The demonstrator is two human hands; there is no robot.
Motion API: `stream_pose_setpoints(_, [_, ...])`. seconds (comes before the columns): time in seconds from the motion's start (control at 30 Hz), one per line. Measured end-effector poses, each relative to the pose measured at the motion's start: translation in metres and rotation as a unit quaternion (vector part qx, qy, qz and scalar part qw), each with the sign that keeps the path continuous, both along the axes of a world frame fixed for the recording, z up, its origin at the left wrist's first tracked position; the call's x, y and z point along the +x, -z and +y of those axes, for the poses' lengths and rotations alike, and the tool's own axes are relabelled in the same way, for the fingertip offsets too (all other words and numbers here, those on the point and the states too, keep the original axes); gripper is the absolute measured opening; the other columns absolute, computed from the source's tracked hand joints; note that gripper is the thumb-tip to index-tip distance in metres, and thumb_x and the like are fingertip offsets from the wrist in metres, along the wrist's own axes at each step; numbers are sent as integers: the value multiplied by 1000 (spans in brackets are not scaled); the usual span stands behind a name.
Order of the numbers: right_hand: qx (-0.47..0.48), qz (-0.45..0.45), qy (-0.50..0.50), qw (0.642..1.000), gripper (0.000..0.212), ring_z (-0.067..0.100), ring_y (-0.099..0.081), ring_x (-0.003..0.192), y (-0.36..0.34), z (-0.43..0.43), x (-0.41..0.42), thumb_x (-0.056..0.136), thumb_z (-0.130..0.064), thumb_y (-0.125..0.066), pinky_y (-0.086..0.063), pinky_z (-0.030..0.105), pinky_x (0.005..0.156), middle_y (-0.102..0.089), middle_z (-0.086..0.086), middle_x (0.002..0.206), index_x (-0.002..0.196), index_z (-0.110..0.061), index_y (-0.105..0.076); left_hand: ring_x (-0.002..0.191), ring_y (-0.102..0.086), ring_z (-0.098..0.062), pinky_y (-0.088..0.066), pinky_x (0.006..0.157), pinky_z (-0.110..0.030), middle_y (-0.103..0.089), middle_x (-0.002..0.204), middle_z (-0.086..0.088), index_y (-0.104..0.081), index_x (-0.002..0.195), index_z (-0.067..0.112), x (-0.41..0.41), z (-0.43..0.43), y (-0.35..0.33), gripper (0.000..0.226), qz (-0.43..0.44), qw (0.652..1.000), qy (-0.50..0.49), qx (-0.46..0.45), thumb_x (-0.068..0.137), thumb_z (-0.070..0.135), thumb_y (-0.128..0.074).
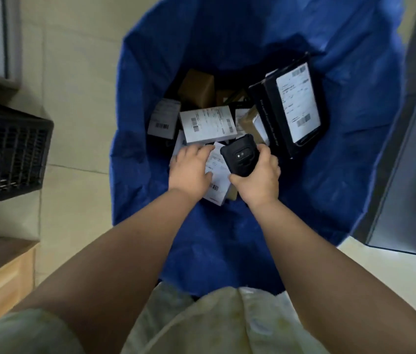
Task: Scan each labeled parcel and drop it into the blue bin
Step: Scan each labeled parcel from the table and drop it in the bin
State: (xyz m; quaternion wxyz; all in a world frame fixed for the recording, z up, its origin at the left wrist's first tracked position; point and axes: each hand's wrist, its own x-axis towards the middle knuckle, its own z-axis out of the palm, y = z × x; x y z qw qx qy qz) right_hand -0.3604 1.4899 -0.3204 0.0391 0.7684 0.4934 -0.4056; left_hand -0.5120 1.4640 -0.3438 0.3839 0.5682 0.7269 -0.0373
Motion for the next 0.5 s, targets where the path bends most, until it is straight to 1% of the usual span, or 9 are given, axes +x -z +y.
stream_pose_setpoints(0.07, [23, 4, -16, 1000, 88, 28, -38, 128, -37, 7, -2, 69, -28, -83, -45, 53, 99, -41, 5, 138, 141, -28, -33, 133, -35, -27, -27, 109, -42, -43, 145, -1, -40, 147, 28, -6, 11, -38, 63, 40, 997, 48, 36, 89, 28, -64])
stream_pose_setpoints(0.17, [59, 7, -40, 997, 92, 27, -37, 130, -102, 20, -6, 70, -31, -84, -45, 52, 100, -41, 3, 141, 145, -29, -32, 132, -38, -31, -24, 110, -47, -45, 144, -4, -41, 146, 26, -19, 25, -99, 62, 92, 985, 101, 101, 88, 33, -62])
stream_pose_setpoints(0.27, [95, 19, -58, 994, 92, 26, -37, 131, -170, 33, -8, 69, -33, -84, -44, 50, 102, -41, 2, 141, 146, -30, -33, 129, -43, -34, -27, 109, -50, -50, 140, -6, -46, 144, 24, -31, 38, -162, 64, 129, 968, 126, 174, 84, 38, -66])
stream_pose_setpoints(0.33, [126, 21, -81, 989, 89, 26, -40, 129, -213, 38, -10, 69, -33, -83, -43, 48, 102, -43, 1, 138, 144, -31, -36, 129, -43, -35, -29, 108, -51, -51, 140, -7, -47, 143, 24, -39, 43, -201, 68, 142, 960, 122, 209, 82, 42, -69])
stream_pose_setpoints(0.43, [169, 39, -100, 980, 87, 22, -41, 127, -267, 40, -13, 69, -32, -83, -41, 38, 101, -46, -1, 136, 143, -32, -38, 130, -43, -34, -29, 105, -48, -50, 142, -6, -46, 145, 26, -49, 45, -257, 73, 133, 958, 82, 242, 79, 50, -70])
stream_pose_setpoints(0.5, [191, 59, -108, 974, 87, 21, -40, 128, -296, 39, -17, 68, -31, -84, -41, 38, 103, -47, -2, 134, 143, -32, -39, 131, -41, -31, -28, 106, -45, -48, 144, -3, -41, 147, 30, -56, 43, -290, 78, 123, 961, 46, 244, 79, 58, -67])
